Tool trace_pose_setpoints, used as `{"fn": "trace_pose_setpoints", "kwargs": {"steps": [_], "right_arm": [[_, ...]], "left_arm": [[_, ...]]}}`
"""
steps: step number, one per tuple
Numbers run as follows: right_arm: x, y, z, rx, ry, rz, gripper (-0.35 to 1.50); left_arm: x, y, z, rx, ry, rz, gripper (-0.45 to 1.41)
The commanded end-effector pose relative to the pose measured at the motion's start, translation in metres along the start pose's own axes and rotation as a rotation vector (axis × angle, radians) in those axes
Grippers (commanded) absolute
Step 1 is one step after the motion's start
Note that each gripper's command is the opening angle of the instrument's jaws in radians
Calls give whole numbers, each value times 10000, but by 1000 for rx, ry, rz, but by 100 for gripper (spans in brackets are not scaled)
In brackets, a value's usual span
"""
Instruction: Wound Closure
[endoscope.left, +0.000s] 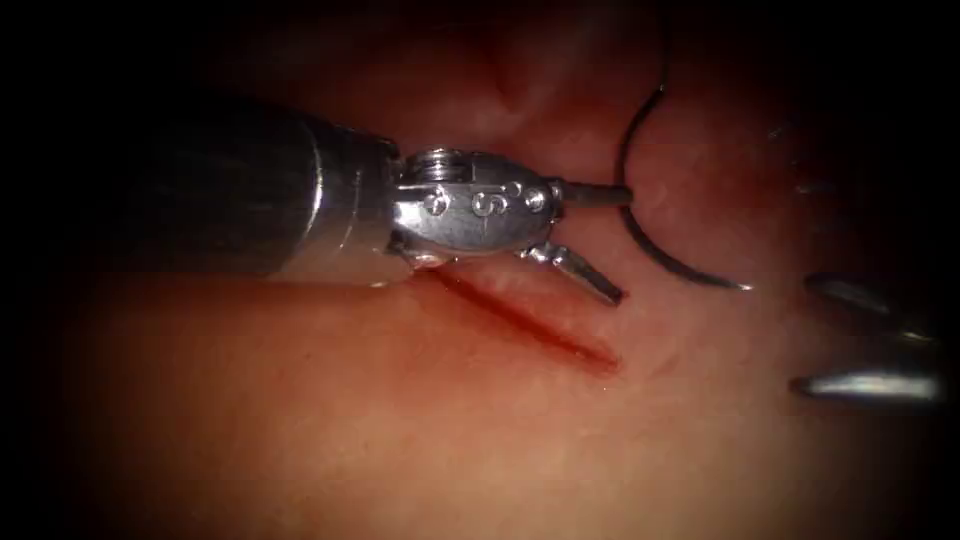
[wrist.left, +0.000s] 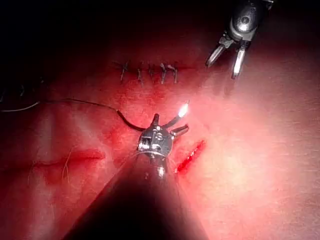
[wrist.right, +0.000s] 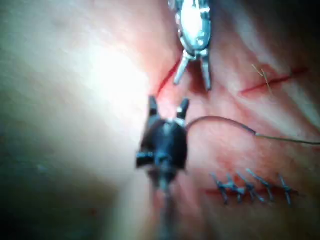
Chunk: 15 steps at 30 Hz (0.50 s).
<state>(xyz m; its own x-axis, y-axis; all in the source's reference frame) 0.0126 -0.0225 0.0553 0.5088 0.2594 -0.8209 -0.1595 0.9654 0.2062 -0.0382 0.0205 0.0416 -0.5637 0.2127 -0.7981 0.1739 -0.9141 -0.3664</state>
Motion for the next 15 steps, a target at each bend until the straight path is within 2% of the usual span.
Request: {"fn": "trace_pose_setpoints", "kwargs": {"steps": [1,11,15], "right_arm": [[-2,0,8,1,3,-2,51],[-6,0,9,2,0,-4,51],[-7,0,10,2,-3,-5,51]], "left_arm": [[-3,-9,10,-10,-6,0,76],[-41,-28,58,-77,-40,-9,76],[-42,-29,67,-95,-39,-5,74]]}}
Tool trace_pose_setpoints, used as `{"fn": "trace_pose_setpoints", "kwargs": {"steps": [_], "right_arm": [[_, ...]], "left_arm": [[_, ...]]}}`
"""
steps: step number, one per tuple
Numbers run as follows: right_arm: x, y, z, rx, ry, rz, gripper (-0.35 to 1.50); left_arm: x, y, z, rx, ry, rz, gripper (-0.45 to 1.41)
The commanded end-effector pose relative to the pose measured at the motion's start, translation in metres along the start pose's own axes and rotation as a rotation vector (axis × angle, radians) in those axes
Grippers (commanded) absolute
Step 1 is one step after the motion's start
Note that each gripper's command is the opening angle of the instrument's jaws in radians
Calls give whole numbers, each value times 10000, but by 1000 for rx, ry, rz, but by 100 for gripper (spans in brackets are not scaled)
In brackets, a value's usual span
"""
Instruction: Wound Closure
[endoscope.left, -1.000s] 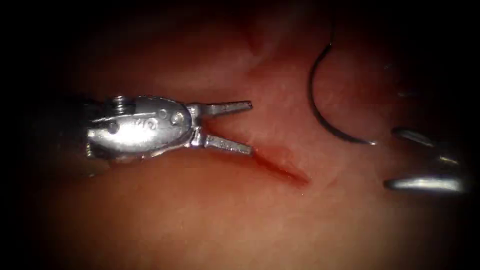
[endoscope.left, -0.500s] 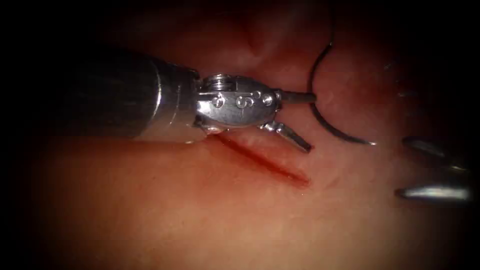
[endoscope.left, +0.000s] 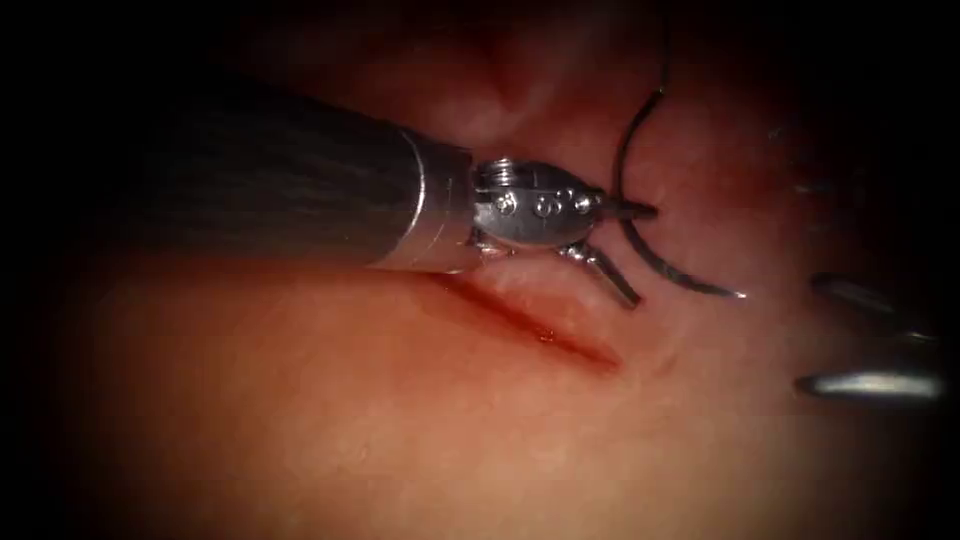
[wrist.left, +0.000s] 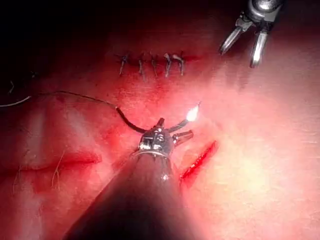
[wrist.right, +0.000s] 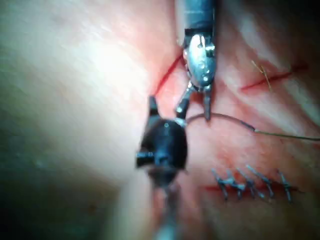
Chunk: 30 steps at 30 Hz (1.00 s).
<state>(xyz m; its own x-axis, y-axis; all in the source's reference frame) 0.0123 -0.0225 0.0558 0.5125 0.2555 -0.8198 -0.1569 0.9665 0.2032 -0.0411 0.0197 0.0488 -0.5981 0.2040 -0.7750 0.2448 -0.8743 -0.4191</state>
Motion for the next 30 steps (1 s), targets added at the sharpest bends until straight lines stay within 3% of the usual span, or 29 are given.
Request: {"fn": "trace_pose_setpoints", "kwargs": {"steps": [1,7,11,12,13,15,21,25,30], "right_arm": [[-2,-1,11,0,1,-2,51],[-1,-2,14,-2,1,-2,51],[-1,-3,14,-2,1,-2,51],[-1,-3,14,-2,1,-2,51],[-1,-3,14,-2,1,-2,51],[-1,-3,14,-2,1,-2,51],[0,-3,14,-2,1,-2,51],[-1,-2,14,-4,3,-1,49],[-1,6,23,-22,10,6,47]], "left_arm": [[2,-7,8,-6,3,3,74],[9,-12,18,-22,7,18,72],[9,-12,20,-38,-6,31,54],[7,-12,20,-47,-24,29,29],[5,-11,19,-56,-41,32,-10],[4,-9,17,-62,-49,35,-45],[2,-1,11,-71,-48,38,-45],[9,6,-13,-40,-17,33,-45],[14,28,-85,30,124,175,-45]]}}
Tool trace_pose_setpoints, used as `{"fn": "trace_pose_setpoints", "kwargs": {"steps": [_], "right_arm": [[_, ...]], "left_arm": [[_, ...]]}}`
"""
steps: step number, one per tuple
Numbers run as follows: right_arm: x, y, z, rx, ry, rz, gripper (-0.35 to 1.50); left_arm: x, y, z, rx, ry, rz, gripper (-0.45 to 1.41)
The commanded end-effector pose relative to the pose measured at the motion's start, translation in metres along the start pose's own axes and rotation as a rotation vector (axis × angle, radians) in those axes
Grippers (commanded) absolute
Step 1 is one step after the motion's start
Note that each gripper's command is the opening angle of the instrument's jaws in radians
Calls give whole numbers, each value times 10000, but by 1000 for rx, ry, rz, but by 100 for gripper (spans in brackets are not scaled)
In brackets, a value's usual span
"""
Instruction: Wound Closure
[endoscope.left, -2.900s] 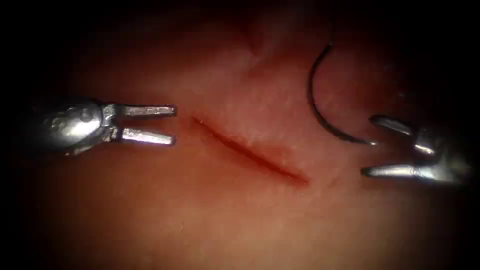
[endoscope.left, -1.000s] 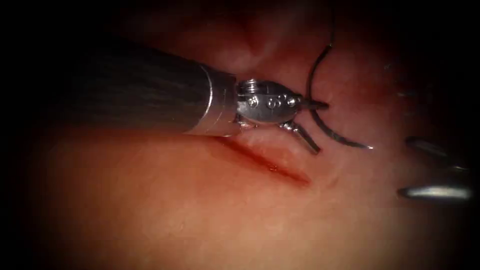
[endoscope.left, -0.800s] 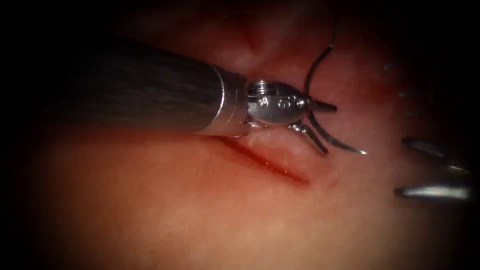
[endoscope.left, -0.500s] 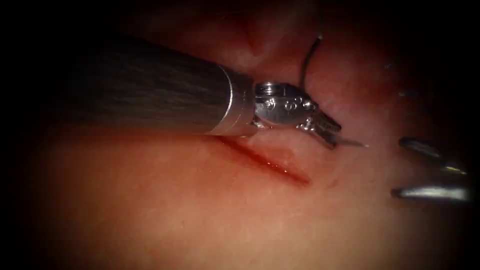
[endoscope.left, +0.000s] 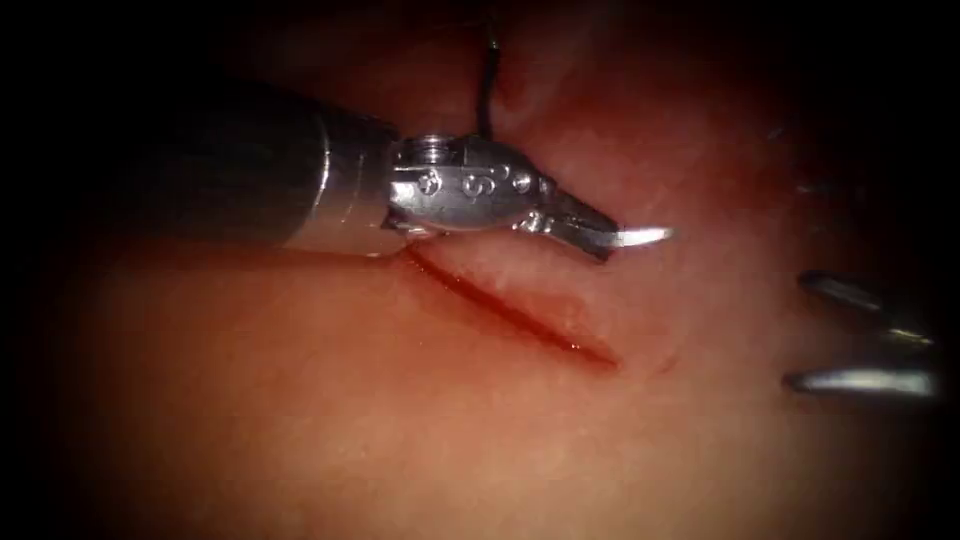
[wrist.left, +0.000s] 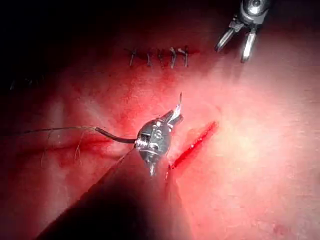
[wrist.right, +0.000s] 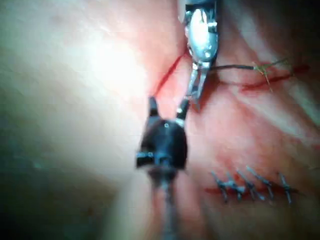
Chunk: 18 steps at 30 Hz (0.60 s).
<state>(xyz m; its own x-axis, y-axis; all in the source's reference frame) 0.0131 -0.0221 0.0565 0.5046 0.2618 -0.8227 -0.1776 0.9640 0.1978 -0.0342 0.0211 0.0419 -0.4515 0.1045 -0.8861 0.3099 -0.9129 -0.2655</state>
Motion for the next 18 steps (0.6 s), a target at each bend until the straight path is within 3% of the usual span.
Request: {"fn": "trace_pose_setpoints", "kwargs": {"steps": [1,8,14,18], "right_arm": [[1,3,15,-4,1,7,47],[9,26,54,63,76,161,47],[7,55,86,94,138,292,47],[6,67,115,189,260,458,51]], "left_arm": [[-2,2,-3,-2,16,37,-45],[-20,66,-54,-19,127,331,-45],[-13,85,-55,-51,225,441,-45],[1,93,-42,-74,290,510,-45]]}}
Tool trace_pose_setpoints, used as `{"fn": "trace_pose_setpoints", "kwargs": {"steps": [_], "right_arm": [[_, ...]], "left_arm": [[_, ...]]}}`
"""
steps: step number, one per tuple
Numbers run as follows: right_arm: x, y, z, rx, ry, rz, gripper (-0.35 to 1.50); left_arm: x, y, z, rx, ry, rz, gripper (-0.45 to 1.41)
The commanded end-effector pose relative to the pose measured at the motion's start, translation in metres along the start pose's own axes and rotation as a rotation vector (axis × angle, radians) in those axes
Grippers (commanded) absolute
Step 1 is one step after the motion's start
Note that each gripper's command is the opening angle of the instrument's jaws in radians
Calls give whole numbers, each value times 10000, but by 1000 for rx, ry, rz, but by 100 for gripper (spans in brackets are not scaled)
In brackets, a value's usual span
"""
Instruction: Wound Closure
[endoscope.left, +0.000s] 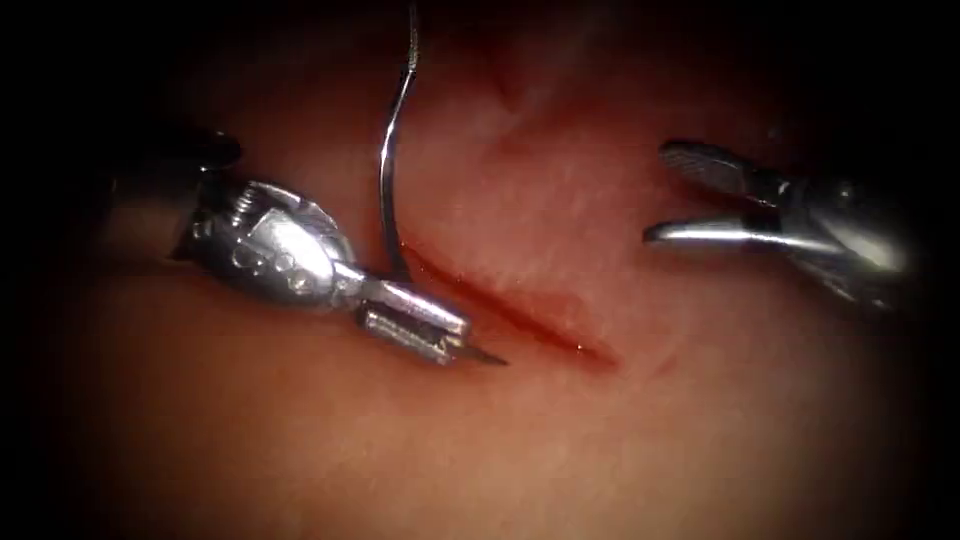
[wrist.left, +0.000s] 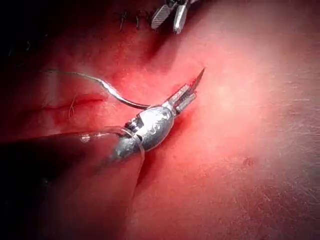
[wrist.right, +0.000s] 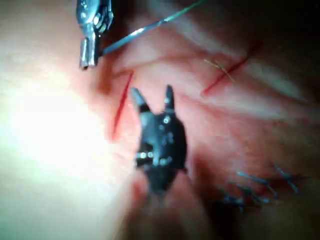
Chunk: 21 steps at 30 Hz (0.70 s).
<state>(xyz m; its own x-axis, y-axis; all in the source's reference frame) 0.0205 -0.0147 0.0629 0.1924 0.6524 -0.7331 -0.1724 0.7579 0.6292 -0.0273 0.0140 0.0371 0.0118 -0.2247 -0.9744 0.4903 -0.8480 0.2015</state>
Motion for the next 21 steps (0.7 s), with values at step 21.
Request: {"fn": "trace_pose_setpoints", "kwargs": {"steps": [21], "right_arm": [[-22,-14,112,324,156,279,66]], "left_arm": [[3,4,24,-39,73,102,-45]]}}
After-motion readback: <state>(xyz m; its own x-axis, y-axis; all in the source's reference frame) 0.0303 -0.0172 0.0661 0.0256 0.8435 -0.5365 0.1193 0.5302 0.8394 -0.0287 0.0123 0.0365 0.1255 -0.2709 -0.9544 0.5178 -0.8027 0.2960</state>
